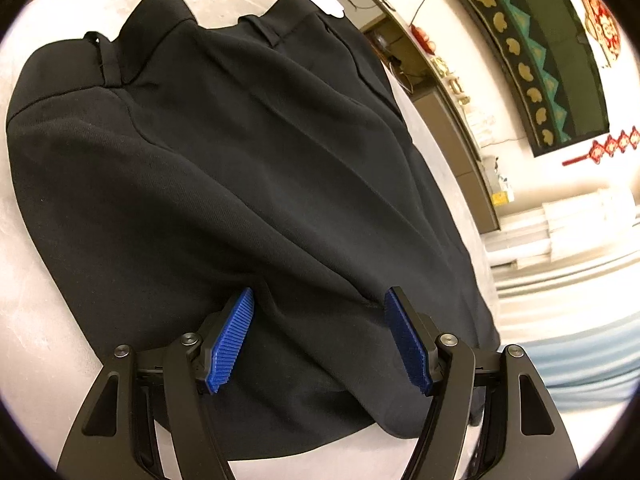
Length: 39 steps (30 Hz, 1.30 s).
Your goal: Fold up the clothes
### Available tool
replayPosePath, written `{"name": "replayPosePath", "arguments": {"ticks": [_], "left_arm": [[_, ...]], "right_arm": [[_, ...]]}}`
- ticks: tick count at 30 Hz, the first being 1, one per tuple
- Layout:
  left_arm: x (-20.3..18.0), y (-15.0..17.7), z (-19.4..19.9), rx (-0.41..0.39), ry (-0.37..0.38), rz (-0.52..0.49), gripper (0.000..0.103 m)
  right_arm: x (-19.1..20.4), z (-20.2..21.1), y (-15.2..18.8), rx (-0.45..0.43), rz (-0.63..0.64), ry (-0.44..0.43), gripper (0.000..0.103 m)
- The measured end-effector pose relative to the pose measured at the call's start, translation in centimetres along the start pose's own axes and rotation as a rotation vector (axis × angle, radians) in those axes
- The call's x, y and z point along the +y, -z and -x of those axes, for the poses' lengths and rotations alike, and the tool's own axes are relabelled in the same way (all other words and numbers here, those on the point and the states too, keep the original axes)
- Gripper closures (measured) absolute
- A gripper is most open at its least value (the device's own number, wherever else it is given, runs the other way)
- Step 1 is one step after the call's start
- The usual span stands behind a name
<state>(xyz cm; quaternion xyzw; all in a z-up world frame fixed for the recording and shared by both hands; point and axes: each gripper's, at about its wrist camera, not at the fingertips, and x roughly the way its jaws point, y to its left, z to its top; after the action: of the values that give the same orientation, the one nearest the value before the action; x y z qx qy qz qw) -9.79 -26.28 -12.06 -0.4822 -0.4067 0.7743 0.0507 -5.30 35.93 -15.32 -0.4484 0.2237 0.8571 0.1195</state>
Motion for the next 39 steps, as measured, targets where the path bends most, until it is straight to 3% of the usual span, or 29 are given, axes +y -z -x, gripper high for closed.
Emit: {"name": "replayPosePath", "arguments": {"ticks": [6,11,12,14,15,16,18,23,24,29,31,33,39], "left_arm": [[0.2,-0.1,-0.1,0.011,0.007,-0.029,0.032],[-0.8,-0.2,-0.6,0.013,-0.042,-0.084,0.032],[-1.1,-0.2,-0.7,0.014,-0.053,-0.096,0.031],[-1.4,-0.3,-0.9,0.016,-0.067,-0.111,0.031],[-1.4,-0.3,-0.8,0.017,-0.067,-0.112,0.031],[-1.3,-0.3,-0.8,0.019,-0.064,-0.108,0.031],[-0.9,-0.3,-0.6,0.021,-0.048,-0.09,0.031],[0.2,-0.6,0.1,0.014,-0.014,-0.027,0.031],[0.3,-0.6,0.2,0.009,-0.012,-0.017,0.031],[0.7,-0.4,0.3,-0.013,0.005,-0.006,0.033],[1.0,-0.2,0.4,-0.025,0.0,-0.002,0.045],[1.4,0.0,0.7,-0.036,0.002,0.012,0.048],[2.7,0.3,1.8,-0.052,0.069,0.096,0.045]], "right_arm": [[-0.6,-6.5,-3.5,0.083,-0.07,0.199,0.022],[-0.2,-7.9,-3.1,0.073,0.029,0.298,0.025],[0.3,-8.1,-2.9,0.063,0.072,0.303,0.032],[0.6,-7.6,-2.6,0.051,0.109,0.288,0.058],[0.6,-7.3,-2.8,0.062,0.121,0.279,0.094],[0.2,-7.1,-2.9,0.088,0.118,0.25,0.098],[-1.1,-5.5,-2.7,0.081,0.082,0.201,0.098],[-4.3,7.1,1.0,-0.166,-0.113,-0.017,0.098],[-5.4,8.2,2.5,-0.169,-0.158,-0.042,0.098],[-9.5,6.5,6.9,-0.048,-0.382,-0.184,0.098],[-9.3,6.7,6.9,-0.065,-0.375,-0.192,0.098],[-8.9,6.9,6.9,-0.078,-0.356,-0.181,0.098],[-10.5,6.4,6.4,-0.09,-0.446,-0.242,0.098]]}}
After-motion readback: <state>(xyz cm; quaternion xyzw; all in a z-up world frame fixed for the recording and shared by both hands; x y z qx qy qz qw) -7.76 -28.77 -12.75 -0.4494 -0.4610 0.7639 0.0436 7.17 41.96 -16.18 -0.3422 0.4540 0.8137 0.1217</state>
